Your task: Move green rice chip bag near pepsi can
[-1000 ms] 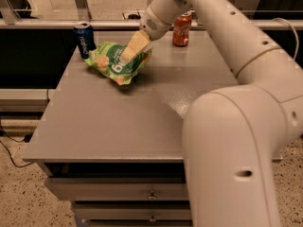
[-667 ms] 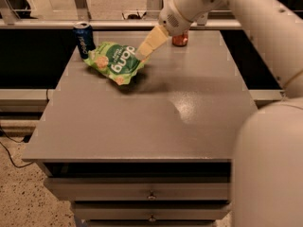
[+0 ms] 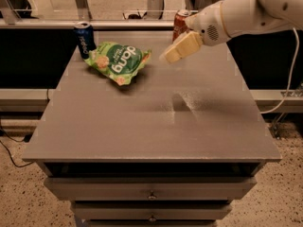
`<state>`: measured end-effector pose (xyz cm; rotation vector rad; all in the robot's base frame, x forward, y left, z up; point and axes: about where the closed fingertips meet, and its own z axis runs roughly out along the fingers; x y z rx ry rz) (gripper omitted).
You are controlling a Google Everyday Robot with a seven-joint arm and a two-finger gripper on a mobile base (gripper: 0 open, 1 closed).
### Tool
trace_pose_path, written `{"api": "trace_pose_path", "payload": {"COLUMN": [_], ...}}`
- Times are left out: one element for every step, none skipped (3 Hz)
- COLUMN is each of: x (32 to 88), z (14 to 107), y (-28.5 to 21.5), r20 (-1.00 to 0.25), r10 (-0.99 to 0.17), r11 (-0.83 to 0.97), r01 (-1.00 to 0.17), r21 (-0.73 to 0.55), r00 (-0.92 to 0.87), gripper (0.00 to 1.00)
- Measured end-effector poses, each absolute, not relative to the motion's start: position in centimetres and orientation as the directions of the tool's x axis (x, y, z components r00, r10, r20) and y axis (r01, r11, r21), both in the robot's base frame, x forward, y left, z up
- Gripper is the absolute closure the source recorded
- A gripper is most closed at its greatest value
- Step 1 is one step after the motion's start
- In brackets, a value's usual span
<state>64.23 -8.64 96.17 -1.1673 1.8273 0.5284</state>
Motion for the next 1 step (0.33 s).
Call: {"api": "trace_pose_path", "payload": {"x": [62.63], "z": [97.05], "y": [-13.02], "r20": [-0.865], "r10": [-0.482], "r11": [0.494], "r01": [-0.858], "r21": [-0.141], "r00": [-0.136], "gripper": [0.00]}}
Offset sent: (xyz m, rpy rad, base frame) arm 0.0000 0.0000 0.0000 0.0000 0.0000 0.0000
